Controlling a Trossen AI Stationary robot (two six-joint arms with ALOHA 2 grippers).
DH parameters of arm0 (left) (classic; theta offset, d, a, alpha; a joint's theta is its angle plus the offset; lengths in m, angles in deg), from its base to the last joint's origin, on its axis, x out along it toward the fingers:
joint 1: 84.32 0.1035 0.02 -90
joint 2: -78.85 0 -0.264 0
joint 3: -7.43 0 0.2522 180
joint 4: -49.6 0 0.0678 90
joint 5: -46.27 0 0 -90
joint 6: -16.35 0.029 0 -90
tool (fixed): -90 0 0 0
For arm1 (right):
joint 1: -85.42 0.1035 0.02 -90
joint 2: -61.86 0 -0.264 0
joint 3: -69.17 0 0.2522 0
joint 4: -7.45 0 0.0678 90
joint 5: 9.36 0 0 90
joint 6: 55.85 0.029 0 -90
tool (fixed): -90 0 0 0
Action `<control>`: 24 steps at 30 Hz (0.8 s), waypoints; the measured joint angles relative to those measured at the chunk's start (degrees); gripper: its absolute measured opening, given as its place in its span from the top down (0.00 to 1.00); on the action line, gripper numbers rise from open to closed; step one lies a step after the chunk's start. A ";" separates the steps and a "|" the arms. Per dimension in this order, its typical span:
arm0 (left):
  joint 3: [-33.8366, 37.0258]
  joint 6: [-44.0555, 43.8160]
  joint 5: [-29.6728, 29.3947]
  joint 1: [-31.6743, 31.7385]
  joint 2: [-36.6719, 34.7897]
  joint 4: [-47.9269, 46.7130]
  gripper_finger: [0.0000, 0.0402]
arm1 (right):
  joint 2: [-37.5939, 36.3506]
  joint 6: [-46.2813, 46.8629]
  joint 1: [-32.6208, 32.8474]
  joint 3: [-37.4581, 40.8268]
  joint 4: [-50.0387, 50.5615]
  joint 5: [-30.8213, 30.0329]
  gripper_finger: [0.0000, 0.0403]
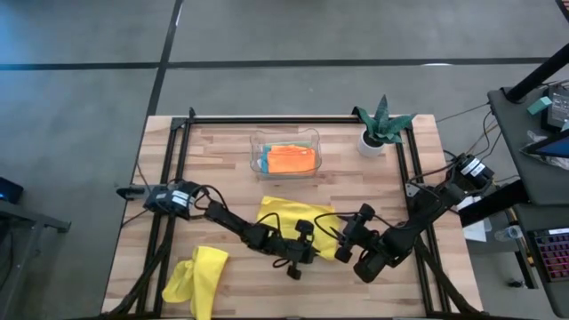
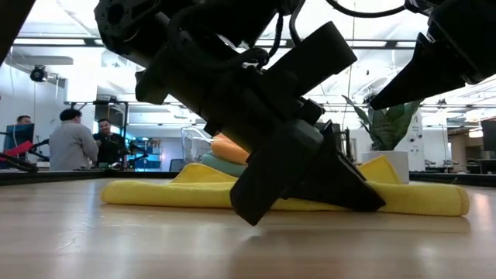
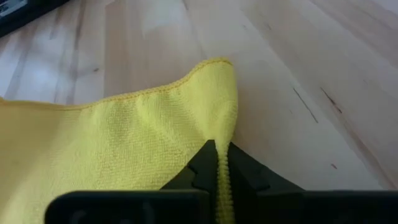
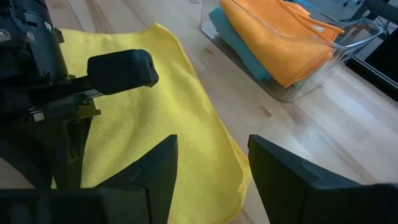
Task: Fold microfiber towels
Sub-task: Fold the top yellow towel
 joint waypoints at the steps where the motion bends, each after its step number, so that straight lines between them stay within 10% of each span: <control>1: -0.03 0.57 0.98 0.00 -0.07 -0.59 0.99 | 0.00 0.03 0.00 0.00 0.00 0.00 0.54; 11: -0.11 6.21 15.97 -2.14 -1.17 -5.78 1.00 | 0.00 0.09 0.02 0.00 -0.16 0.34 0.54; 24: -0.07 9.05 17.95 -8.49 -5.60 -20.24 1.00 | 0.00 -8.81 1.18 0.09 -4.86 7.46 0.54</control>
